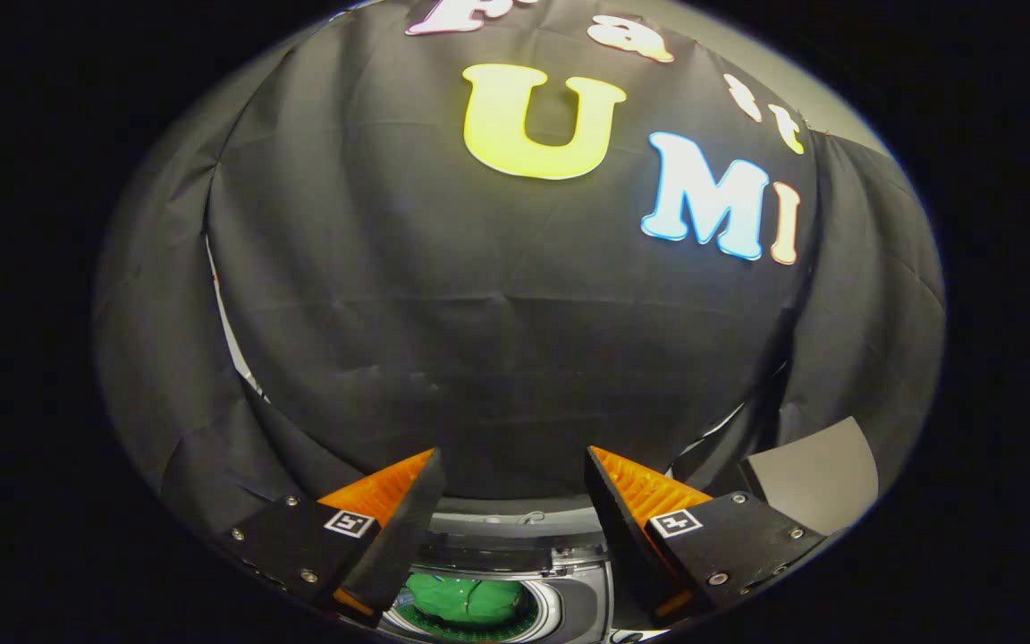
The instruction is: Put the clothes into the washing machine and then close the washing machine lid.
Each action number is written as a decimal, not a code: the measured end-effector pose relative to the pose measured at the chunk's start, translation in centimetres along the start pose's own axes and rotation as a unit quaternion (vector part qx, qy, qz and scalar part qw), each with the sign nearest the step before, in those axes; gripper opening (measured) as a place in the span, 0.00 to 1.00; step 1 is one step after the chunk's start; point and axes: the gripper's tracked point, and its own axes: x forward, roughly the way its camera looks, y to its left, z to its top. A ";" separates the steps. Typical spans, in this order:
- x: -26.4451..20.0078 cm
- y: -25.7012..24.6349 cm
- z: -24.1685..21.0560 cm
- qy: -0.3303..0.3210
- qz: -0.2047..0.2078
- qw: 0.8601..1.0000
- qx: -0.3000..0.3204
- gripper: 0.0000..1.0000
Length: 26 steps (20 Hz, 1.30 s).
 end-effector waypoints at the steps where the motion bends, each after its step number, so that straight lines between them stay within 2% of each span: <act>1: 0.6 0.4 -0.3 0.006 0.005 1.000 -0.003 0.96; 10: 3.2 1.3 -3.3 0.048 0.024 0.999 0.009 0.96; 15: 3.7 1.6 -4.1 0.050 0.040 0.995 0.071 0.96; 26: 3.3 1.7 -4.5 0.051 0.037 0.996 0.066 0.97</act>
